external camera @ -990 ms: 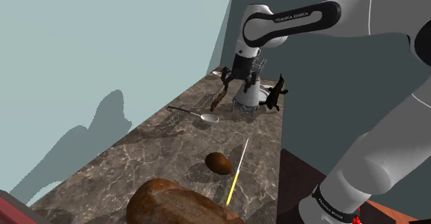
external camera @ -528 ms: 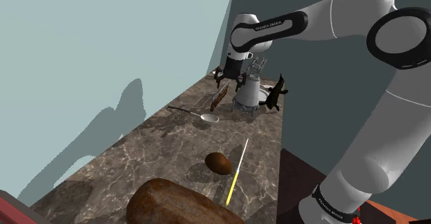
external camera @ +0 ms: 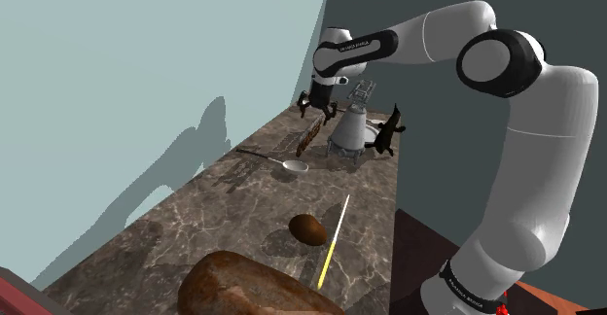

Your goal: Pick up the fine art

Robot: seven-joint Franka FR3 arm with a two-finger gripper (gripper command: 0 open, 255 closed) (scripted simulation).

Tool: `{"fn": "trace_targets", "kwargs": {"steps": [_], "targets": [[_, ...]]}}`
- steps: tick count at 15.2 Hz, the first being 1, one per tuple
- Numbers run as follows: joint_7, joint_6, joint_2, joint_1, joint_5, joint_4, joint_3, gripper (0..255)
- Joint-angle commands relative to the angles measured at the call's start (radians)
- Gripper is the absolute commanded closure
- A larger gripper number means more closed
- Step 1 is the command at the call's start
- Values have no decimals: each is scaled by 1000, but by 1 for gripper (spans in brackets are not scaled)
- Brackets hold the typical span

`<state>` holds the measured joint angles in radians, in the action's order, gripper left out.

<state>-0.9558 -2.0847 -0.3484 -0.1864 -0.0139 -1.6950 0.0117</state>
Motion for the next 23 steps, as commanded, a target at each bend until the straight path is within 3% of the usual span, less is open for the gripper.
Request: {"fn": "trace_targets", "kwargs": {"steps": [1,10,11,23], "targets": [[-35,-13,-46,-4,1,41,-13,0],[-34,-98,-86,-4,1,-4,-13,0],[-33,-98,-86,-4,1,-4,-13,255],[-34,-65,-69,-4,1,12,-13,255]]}}
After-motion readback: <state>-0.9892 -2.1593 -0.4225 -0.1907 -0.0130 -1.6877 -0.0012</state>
